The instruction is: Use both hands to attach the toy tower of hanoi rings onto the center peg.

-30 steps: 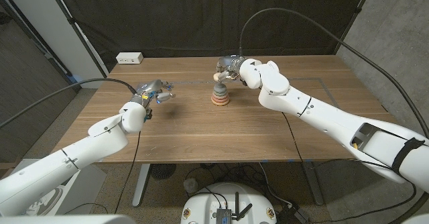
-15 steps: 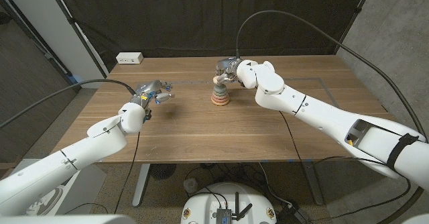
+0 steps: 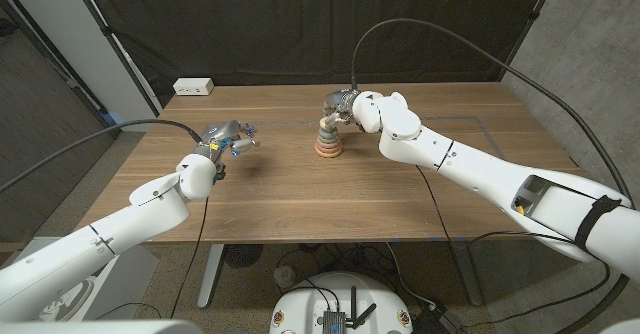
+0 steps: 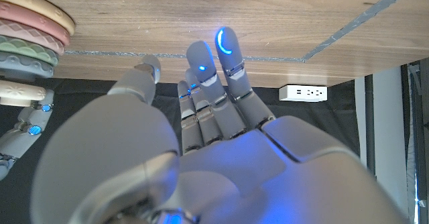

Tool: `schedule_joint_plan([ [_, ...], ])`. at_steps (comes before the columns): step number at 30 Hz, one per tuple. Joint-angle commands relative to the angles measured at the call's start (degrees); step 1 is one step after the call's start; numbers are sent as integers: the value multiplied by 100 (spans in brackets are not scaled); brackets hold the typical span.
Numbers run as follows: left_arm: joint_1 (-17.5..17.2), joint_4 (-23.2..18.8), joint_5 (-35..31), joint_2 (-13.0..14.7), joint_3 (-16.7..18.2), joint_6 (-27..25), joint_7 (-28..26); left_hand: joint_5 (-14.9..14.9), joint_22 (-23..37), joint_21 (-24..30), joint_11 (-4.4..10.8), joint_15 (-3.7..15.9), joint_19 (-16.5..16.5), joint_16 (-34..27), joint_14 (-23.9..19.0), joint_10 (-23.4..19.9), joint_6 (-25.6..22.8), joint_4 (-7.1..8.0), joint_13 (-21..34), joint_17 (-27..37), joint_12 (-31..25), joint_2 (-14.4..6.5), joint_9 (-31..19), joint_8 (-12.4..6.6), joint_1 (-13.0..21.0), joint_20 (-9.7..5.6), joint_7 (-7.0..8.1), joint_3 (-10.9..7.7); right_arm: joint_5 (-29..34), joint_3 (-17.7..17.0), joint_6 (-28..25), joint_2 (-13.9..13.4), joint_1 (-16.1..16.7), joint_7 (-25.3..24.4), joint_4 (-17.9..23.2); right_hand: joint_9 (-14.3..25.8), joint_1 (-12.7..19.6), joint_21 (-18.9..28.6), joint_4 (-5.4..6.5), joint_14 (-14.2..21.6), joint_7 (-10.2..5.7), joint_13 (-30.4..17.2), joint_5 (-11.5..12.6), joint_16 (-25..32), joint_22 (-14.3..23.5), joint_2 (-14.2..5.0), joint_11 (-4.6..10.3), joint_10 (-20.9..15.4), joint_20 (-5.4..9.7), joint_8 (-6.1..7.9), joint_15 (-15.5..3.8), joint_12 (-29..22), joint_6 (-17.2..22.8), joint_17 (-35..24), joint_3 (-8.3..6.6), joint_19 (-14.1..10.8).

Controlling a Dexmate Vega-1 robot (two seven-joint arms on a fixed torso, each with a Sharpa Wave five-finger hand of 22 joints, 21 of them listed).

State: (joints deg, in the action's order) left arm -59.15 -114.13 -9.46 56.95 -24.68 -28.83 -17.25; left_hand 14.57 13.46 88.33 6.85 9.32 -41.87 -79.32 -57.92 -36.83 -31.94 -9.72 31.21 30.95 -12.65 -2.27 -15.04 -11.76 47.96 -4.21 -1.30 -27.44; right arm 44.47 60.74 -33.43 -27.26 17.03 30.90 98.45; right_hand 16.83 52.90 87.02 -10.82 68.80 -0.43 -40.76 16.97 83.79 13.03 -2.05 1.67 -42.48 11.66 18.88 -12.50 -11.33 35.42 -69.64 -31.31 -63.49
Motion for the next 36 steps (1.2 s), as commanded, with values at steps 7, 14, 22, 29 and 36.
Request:
schedule_joint_plan([
  [7,-8,-13,17,13,-5,-35,6,-4,24,38,25,326,-8,-33,15,-31,-16,9,22,-2,12,-10,-31,4,-22,-763,-42,-54,-130,77,-41,-3,-34,-26,-96,97,51,1,155,-4,-207,-23,32,27,21,-139,564,-590,101,25,-6,-32,236,-29,-174,-62],
  [14,-25,5,35,16,6,-4,-12,-3,32,44,13,326,-17,-45,7,-28,-16,5,19,-1,17,-10,-34,4,-19,-763,-39,-65,-119,128,-62,-1,-49,-23,-88,103,43,3,156,-19,-211,-30,34,21,25,-142,565,-591,100,24,-5,-36,231,-17,-178,-60],
  [22,-7,57,49,1,-7,42,-10,-3,26,44,16,325,-22,-64,2,-29,-14,5,21,15,17,-16,-36,4,-17,-763,-46,-76,-103,180,-27,27,-75,-63,-137,107,38,-6,152,-21,-221,-41,36,31,19,-143,576,-576,101,19,-5,-34,223,-22,-184,-48],
  [29,25,101,51,-14,-33,50,10,-4,25,44,24,325,-25,-51,20,-33,-25,1,19,-11,18,-15,-38,1,-13,-763,-41,-85,-38,248,6,70,-119,-60,-218,113,39,1,146,-49,-233,-32,39,10,28,-141,590,-562,101,19,-6,-23,221,-2,-188,-51],
  [36,64,146,54,-27,-64,79,38,-7,17,46,36,326,-46,-61,10,-58,-44,-1,7,-25,18,-13,-40,-3,-7,-764,-32,-94,-65,259,7,107,-133,-49,-299,119,40,-13,143,-50,-239,-38,41,14,16,-139,595,-535,101,13,-6,-19,205,-12,-192,-33],
])
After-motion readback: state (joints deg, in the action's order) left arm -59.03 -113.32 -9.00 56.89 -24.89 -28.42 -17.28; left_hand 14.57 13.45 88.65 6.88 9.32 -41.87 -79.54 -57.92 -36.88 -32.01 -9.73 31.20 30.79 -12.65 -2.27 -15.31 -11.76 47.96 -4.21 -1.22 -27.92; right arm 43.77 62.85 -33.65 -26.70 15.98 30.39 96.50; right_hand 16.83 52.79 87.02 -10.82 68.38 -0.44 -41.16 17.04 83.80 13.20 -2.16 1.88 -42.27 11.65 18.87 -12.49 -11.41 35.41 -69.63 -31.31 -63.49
